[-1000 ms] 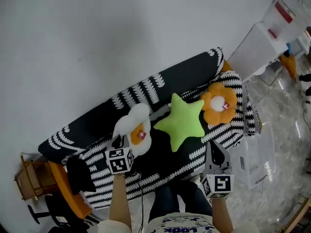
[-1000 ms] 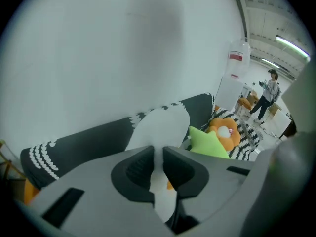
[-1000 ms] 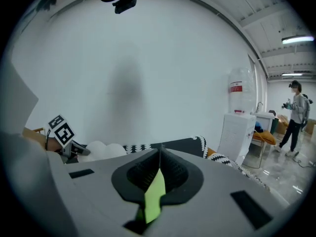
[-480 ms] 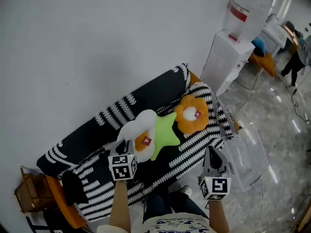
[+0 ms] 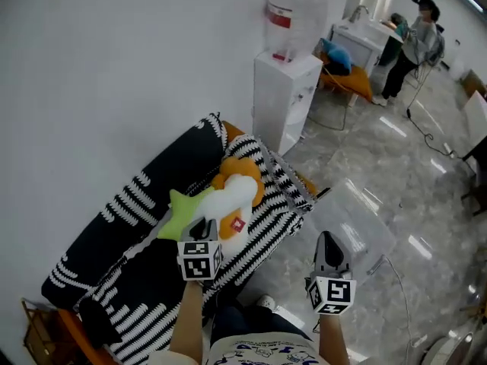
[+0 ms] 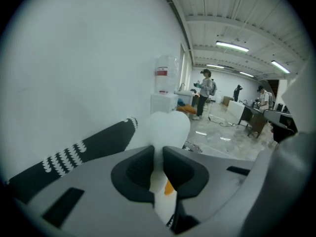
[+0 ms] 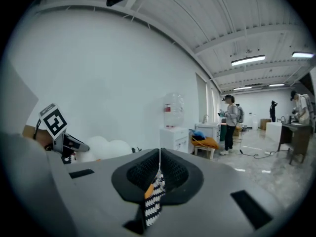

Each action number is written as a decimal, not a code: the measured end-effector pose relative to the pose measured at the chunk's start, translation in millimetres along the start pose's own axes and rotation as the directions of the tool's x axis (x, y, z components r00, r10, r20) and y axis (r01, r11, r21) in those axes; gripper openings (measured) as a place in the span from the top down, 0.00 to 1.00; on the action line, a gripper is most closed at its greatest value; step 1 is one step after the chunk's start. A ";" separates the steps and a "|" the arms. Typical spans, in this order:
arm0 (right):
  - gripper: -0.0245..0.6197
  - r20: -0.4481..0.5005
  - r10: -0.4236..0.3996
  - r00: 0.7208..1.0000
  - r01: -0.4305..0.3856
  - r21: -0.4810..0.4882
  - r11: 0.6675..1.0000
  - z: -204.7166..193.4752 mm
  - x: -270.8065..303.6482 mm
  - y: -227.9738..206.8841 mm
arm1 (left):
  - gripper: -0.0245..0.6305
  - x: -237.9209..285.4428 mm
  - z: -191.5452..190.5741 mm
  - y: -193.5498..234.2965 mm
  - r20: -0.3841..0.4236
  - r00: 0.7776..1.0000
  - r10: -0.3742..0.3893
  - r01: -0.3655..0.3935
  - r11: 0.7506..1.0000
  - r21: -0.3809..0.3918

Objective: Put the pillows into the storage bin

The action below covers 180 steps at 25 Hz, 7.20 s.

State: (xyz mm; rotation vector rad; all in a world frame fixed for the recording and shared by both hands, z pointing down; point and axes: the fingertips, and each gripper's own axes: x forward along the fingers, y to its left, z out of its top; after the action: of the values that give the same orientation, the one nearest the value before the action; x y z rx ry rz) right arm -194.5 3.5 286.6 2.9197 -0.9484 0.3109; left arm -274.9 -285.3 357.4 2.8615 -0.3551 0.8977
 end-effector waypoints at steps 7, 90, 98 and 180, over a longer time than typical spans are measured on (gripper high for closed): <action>0.94 -0.004 -0.208 0.978 0.208 0.048 0.977 -9.4 -41.2 -111.9 | 0.88 51.7 29.2 -140.3 -0.025 0.980 -0.195 0.197 0.975 0.100; 0.94 -0.578 -0.510 0.637 0.722 0.216 0.657 -454.4 129.3 -557.4 | 0.69 735.1 -325.7 -582.8 -0.782 0.597 -0.178 0.586 0.763 0.273; 0.94 -0.525 -0.517 0.676 0.684 0.188 0.704 -414.7 148.8 -556.9 | 0.53 704.7 -279.4 -604.2 -0.742 0.595 -0.309 0.640 0.740 0.206; 0.93 -0.467 0.713 0.523 -0.851 -0.249 0.461 -195.0 259.1 336.0 | 0.49 123.7 -372.8 177.6 -0.439 0.820 0.367 -0.544 0.740 -0.396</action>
State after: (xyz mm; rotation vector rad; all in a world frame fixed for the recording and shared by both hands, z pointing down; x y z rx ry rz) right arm -220.6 -395.2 528.2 1.7277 -1.9618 0.4610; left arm -426.2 -410.8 741.0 2.1040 -1.1164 1.1335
